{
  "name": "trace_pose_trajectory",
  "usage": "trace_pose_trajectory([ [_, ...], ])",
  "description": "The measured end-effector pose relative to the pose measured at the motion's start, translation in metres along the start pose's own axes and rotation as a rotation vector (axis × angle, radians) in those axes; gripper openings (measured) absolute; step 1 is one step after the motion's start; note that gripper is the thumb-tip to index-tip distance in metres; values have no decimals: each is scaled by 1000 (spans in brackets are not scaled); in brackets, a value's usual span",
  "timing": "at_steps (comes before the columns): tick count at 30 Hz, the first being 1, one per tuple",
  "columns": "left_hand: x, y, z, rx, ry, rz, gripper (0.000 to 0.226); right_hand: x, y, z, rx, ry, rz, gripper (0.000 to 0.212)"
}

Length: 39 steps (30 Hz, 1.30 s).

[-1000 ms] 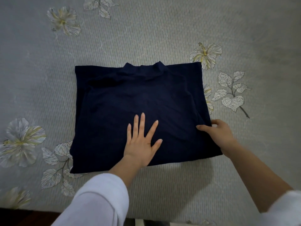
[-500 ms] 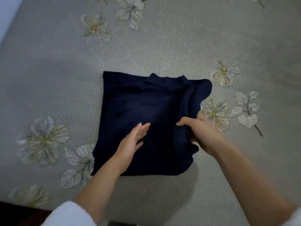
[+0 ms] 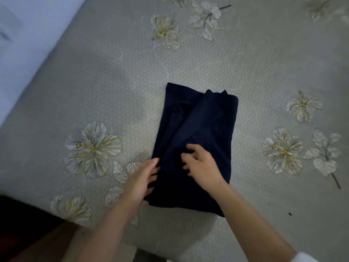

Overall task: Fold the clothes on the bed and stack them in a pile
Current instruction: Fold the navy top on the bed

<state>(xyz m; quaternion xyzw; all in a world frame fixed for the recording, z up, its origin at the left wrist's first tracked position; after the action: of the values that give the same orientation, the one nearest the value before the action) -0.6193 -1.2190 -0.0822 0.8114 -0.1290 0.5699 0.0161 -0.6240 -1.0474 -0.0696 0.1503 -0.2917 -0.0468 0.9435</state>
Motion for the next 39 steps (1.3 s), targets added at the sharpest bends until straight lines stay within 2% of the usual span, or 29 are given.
trace_pose_trajectory([
  [1,0,-2,-1,-45,-38,-18,30,-4,12,-3,-26,-19,-103,44],
  [3,-1,-8,-2,-174,-136,-36,53,-13,34,-4,-123,-49,-280,39],
  [5,-2,-14,-2,-321,-228,-84,64,-25,48,-1,-247,-71,-408,48],
  [7,-2,-15,-7,-423,-284,-165,55,-40,52,2,-456,-136,-507,56],
  [8,-1,-15,-10,-440,-304,-185,47,-47,52,6,-558,-168,-543,53],
  [10,0,-14,-15,-397,-331,-161,33,-62,51,21,-691,-176,-575,27],
  [11,2,-13,-17,-354,-337,-133,32,-70,51,31,-711,-149,-578,11],
  [12,3,-10,-19,-309,-342,-112,33,-78,52,42,-702,-102,-575,4],
  [13,3,-5,-20,-271,-345,-105,34,-86,53,56,-682,-42,-541,7],
  [15,1,6,-18,-205,-327,-130,34,-102,47,86,-631,97,-344,13],
  [17,-2,15,-15,-168,-312,-163,30,-109,36,102,-514,168,-113,21],
  [18,-3,17,-14,-175,-314,-186,29,-110,34,103,-419,177,-65,26],
  [22,-3,20,-11,-267,-340,-301,28,-101,47,92,159,267,-106,36],
  [26,13,23,-13,-559,-463,-584,43,-95,63,79,639,421,-145,47],
  [27,15,24,-13,-602,-469,-610,49,-99,70,78,739,437,-152,50],
  [29,13,25,-7,-594,-403,-549,57,-110,84,71,888,384,-119,58],
  [31,7,22,0,-603,-300,-450,63,-120,94,58,984,253,-31,64],
  [33,3,19,1,-642,-229,-398,64,-125,99,51,1130,198,35,63],
  [36,7,28,-14,-539,-204,-395,54,-122,102,51,1273,176,36,49],
  [39,16,58,-40,-407,-216,-487,51,-107,111,36,1181,15,87,31],
])
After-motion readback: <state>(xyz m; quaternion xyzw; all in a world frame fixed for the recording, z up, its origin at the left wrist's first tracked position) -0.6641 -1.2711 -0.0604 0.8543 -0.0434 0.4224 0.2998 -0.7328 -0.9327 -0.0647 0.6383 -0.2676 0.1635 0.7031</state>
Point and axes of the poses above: each hand's wrist, its own x-axis away from the middle knuckle, its own y-axis out of the back of the hand, z = x × y, the point moved 8 cm from there along -x, towards the middle knuckle, and after that the axes turned 13 degrees about y, right-handed, at the moved point
